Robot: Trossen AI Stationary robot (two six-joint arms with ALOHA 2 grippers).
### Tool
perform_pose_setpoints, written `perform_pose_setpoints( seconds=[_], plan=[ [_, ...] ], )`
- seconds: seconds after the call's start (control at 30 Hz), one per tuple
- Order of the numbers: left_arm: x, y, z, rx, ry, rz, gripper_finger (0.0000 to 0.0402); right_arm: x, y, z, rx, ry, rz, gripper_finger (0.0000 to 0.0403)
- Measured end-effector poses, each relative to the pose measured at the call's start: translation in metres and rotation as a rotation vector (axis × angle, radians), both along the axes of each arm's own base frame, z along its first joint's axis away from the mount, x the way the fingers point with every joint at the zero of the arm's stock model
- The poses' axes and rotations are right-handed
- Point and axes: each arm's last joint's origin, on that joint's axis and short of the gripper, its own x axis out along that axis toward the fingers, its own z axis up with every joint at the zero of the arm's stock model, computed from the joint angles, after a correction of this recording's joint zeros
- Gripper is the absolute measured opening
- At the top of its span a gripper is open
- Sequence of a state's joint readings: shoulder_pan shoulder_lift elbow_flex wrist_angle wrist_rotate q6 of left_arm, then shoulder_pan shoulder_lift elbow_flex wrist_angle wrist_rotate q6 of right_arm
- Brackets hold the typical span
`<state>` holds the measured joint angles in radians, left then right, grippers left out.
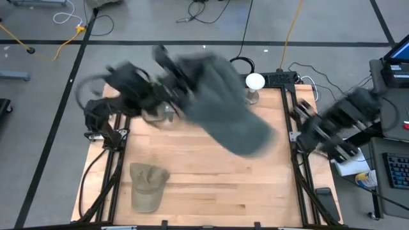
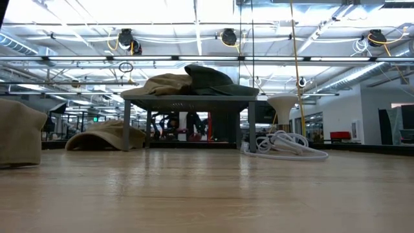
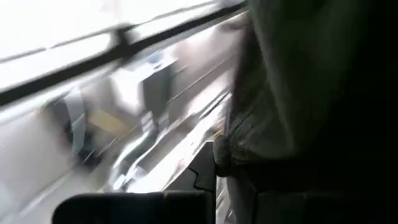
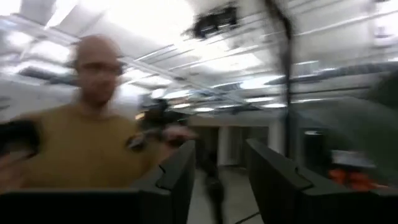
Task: Pick & Place hat
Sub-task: Stack the gray cap on the gray caps on the shelf
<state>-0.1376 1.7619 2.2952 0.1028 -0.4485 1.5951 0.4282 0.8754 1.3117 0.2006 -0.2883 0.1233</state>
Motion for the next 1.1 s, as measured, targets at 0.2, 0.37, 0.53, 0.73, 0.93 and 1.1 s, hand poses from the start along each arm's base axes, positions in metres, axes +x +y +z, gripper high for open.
perform_pose_setpoints(
  seconds=[0.2, 0.37, 0.53, 0.73, 0.93, 1.1],
  plan=[
    [-0.002, 0.01, 0.003, -0.034, -0.035, -0.011, 0.0016, -0.01, -0.01, 0.001, -0.032, -0.03, -0.223, 0.0206],
    [0.014, 0.03, -0.014, 0.047, 0.136, -0.011, 0.0016, -0.007, -0.008, -0.003, -0.111, -0.054, -0.256, 0.025],
    [0.013, 0.054, -0.018, 0.071, 0.206, -0.088, 0.0016, -0.008, -0.01, -0.001, -0.111, -0.065, -0.3, 0.0262],
    [0.017, 0.088, -0.031, 0.119, 0.324, -0.177, 0.0016, -0.006, -0.012, -0.002, -0.109, -0.055, -0.392, 0.0255],
    [0.01, 0.124, -0.038, 0.127, 0.418, -0.196, 0.0016, -0.004, -0.014, -0.002, -0.116, -0.045, -0.495, 0.0256],
    [0.009, 0.149, -0.046, 0.11, 0.457, -0.22, 0.0016, 0.001, -0.015, -0.004, -0.142, -0.028, -0.618, 0.0254]
  ],
)
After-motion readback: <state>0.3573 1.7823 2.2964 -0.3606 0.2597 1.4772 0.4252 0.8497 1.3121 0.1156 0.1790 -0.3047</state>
